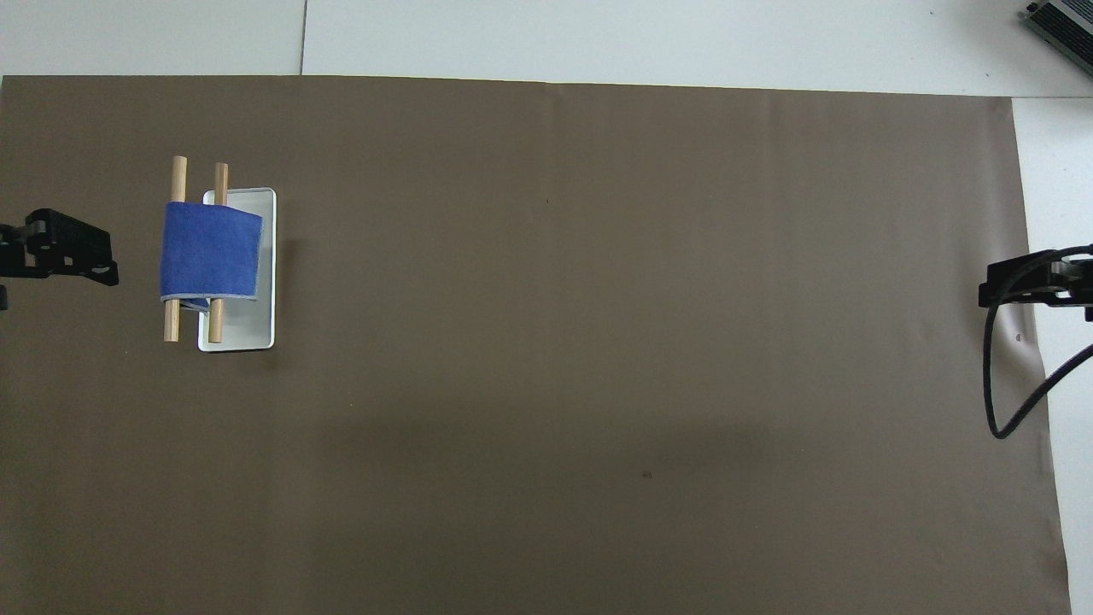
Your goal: Right arm passes towel to left arm to hang
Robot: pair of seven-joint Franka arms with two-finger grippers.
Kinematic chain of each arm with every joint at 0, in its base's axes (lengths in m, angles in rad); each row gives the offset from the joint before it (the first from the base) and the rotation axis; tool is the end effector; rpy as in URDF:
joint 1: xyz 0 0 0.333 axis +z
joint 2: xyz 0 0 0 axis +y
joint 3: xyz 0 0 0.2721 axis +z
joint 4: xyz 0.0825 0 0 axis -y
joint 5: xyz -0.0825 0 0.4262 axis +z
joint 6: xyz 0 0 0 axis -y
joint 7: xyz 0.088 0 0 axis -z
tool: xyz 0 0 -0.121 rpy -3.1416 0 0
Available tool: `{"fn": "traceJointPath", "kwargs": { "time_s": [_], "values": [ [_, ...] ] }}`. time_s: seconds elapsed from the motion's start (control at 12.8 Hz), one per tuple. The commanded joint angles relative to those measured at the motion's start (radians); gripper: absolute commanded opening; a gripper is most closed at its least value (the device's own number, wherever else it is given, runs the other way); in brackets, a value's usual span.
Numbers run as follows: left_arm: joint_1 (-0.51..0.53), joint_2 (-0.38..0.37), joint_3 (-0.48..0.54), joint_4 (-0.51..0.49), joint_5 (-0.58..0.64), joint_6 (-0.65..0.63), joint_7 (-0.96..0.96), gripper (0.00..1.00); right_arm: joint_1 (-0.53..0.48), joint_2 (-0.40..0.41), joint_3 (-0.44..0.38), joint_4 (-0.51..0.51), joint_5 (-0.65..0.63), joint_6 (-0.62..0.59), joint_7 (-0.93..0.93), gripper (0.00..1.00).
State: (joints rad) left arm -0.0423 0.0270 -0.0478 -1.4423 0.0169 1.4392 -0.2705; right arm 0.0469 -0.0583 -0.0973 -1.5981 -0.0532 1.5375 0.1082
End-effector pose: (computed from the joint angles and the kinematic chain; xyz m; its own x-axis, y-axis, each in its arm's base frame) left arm 0.5876 -0.0505 0.6045 0.9831 0.1816 -0.0248 0.1810 -0.9832 -0.0230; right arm 0.5766 -0.0370 0.5839 0.9872 -0.1594 0.0026 -0.1593 -0.9861 0.0475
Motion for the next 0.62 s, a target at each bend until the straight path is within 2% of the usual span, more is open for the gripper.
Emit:
{"fn": "traceJointPath", "kwargs": {
  "time_s": [0.0, 0.31, 0.55],
  "values": [
    [-0.001, -0.027, 0.005, -0.055, -0.021, 0.085, 0.022, 1.00, -0.004, 0.005, 0.004, 0.010, 0.019, -0.007, 0.002, 1.00],
    [0.007, -0.029, 0.009, -0.082, -0.025, 0.157, 0.022, 1.00, -0.004, 0.003, 0.004, 0.006, 0.019, -0.002, 0.002, 1.00],
    [0.009, -0.029, 0.011, -0.083, -0.025, 0.165, 0.025, 1.00, -0.004, 0.000, 0.004, 0.000, 0.019, -0.002, 0.002, 1.00]
  ]
}}
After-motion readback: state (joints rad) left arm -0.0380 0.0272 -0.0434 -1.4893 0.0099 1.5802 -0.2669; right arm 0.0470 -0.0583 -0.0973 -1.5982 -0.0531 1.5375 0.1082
